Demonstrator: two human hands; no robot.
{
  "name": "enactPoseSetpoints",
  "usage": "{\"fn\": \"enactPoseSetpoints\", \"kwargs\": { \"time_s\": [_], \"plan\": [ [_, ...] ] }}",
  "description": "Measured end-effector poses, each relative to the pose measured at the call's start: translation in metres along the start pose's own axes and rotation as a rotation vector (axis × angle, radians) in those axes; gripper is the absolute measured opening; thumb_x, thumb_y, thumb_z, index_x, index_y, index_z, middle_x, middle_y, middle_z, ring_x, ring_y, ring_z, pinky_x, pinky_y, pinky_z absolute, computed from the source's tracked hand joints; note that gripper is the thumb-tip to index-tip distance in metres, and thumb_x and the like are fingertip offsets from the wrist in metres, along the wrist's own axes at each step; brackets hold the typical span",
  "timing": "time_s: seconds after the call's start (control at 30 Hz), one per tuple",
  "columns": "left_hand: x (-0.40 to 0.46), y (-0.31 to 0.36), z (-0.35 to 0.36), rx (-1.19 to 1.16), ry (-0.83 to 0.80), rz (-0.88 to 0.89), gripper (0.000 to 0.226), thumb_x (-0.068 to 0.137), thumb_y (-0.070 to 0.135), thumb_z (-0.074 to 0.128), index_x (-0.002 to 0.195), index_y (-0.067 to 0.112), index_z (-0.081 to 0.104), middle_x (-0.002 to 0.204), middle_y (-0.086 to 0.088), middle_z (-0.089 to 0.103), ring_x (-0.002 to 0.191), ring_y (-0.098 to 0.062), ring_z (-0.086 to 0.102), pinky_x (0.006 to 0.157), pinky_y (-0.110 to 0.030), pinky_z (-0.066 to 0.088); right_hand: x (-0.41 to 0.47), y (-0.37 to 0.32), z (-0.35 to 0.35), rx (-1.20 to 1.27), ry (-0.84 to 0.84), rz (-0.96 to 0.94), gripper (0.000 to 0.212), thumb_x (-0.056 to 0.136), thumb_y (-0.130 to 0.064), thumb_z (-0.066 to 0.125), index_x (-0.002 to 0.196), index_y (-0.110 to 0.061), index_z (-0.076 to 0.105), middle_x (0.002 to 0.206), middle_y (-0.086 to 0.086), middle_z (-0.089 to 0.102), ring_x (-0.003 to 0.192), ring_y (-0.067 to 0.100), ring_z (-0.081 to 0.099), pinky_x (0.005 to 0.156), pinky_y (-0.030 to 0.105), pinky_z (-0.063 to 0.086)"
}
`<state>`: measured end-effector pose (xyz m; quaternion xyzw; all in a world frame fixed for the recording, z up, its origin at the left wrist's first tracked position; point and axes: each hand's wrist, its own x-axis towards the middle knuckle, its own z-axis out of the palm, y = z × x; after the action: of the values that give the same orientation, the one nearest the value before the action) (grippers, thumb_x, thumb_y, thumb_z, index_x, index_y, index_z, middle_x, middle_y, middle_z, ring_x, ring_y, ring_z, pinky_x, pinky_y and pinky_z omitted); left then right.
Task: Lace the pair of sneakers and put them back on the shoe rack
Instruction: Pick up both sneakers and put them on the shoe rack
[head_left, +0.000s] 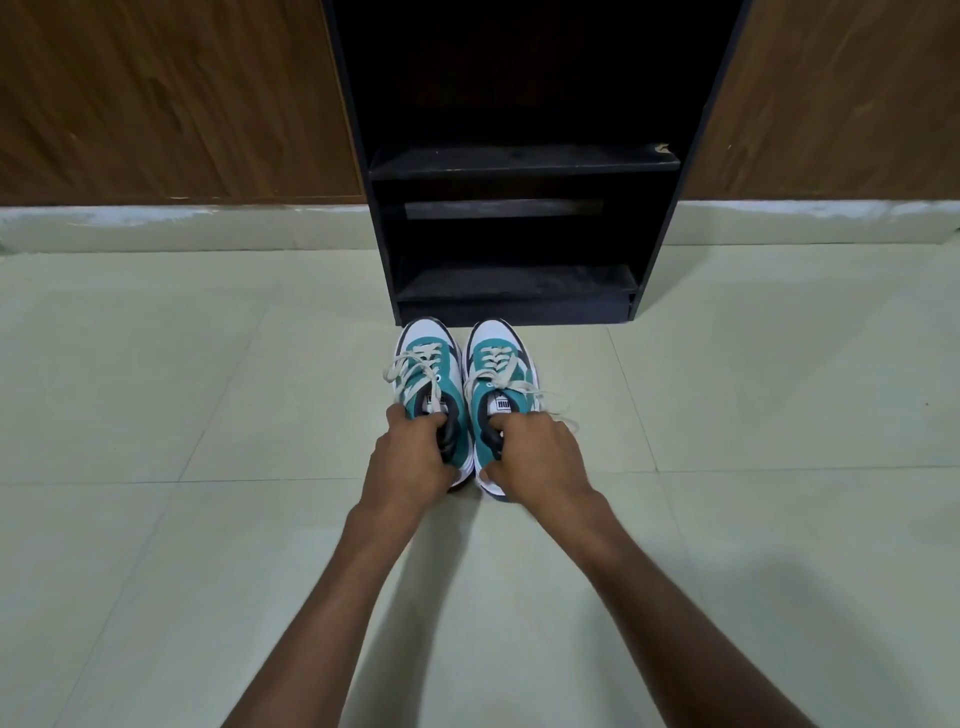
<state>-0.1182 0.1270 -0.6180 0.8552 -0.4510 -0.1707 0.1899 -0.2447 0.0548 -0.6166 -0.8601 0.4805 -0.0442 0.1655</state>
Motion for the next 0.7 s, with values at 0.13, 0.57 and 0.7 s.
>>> {"fn": "enactPoseSetpoints", "kwargs": {
  "time_s": [0.13, 0.57, 0.7],
  "plan": [
    [-0.001, 0.0, 0.002, -0.05, 0.041, 0.018, 0.031, 0.08, 0.024, 0.076, 0.111, 0.022, 0.073, 0.133, -0.011, 0.048, 0.093, -0.038, 0.065, 0.08, -0.03, 0.046, -0.003, -0.004, 0.003, 0.044, 0.047, 0.043, 0.025, 0.084, -0.018, 0.066, 0.107, -0.024, 0.073, 0.107, 0.01, 0.068, 0.089, 0.033, 0.066, 0.071, 0.031, 0.047],
    [-0.049, 0.074, -0.096, -0.11, 0.035, 0.059, 0.029, 0.08, 0.011, 0.076, 0.107, 0.02, 0.072, 0.163, -0.001, 0.03, 0.102, -0.03, 0.07, 0.073, -0.034, 0.057, -0.051, -0.037, -0.12, 0.104, 0.012, 0.217, 0.039, 0.07, -0.024, 0.086, 0.107, -0.029, 0.076, 0.134, 0.007, 0.065, 0.099, 0.033, 0.071, 0.061, 0.036, 0.058],
    [-0.069, 0.137, -0.188, -0.147, 0.05, 0.053, 0.028, 0.081, 0.01, 0.076, 0.107, 0.021, 0.073, 0.165, 0.0, 0.028, 0.1, -0.028, 0.072, 0.073, -0.033, 0.06, -0.067, -0.065, -0.228, 0.098, 0.017, 0.186, 0.059, 0.064, -0.02, 0.09, 0.12, -0.027, 0.072, 0.141, 0.014, 0.061, 0.104, 0.036, 0.07, 0.059, 0.039, 0.062]
  ]
}}
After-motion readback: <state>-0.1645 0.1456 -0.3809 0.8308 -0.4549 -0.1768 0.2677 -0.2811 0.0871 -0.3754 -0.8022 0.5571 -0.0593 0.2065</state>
